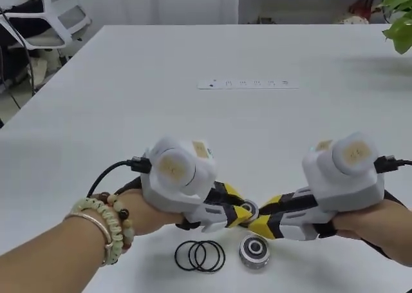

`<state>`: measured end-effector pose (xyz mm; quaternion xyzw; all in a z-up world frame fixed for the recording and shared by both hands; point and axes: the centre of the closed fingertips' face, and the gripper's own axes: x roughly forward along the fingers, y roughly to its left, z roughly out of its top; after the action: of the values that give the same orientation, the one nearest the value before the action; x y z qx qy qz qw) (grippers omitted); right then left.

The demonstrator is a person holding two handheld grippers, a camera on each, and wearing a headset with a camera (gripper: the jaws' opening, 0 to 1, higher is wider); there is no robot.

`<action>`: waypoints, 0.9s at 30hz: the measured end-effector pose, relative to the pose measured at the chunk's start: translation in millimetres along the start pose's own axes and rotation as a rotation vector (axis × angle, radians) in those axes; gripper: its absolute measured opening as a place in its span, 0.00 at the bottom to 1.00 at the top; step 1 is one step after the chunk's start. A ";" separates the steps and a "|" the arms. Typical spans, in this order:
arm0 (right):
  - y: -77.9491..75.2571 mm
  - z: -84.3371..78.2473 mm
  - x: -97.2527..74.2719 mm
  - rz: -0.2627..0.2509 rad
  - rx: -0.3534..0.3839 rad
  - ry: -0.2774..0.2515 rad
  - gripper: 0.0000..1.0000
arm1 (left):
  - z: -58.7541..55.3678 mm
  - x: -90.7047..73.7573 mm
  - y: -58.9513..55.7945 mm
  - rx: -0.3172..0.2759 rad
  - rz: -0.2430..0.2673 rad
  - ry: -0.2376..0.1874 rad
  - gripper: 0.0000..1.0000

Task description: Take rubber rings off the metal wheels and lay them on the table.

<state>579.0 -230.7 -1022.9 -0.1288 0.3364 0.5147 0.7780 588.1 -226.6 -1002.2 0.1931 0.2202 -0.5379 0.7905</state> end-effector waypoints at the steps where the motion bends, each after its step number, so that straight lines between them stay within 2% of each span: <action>1: 0.8 -0.3 -0.7 0.002 -0.009 0.004 0.15 | -0.3 0.2 -0.1 -0.002 0.000 0.000 0.14; 5: 0.8 -1.8 -2.9 0.001 -0.008 0.010 0.11 | -0.5 -0.4 -0.6 -0.009 0.003 -0.003 0.14; 8: -1.2 -2.5 -4.6 -0.014 -0.038 0.016 0.01 | -0.5 -0.8 -1.0 -0.011 0.005 -0.006 0.14; 12: -0.8 -2.4 -3.5 -0.021 -0.066 0.022 0.01 | -0.6 -0.4 -0.6 -0.014 0.006 -0.007 0.14; 19: -2.7 -2.6 -2.5 -0.032 -0.040 0.021 0.01 | -0.7 0.2 0.8 -0.024 0.013 -0.012 0.14; 23: -2.2 -2.0 -1.2 -0.045 -0.053 0.030 0.00 | -1.1 -0.1 2.0 -0.047 0.019 -0.021 0.14; 27: -3.7 -2.2 -1.2 -0.057 -0.013 0.046 0.00 | -1.2 0.1 1.8 -0.046 0.021 -0.023 0.14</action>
<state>581.2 -234.3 -1024.3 -0.1551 0.3471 0.4916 0.7835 589.6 -225.4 -1003.2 0.1712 0.2214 -0.5267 0.8027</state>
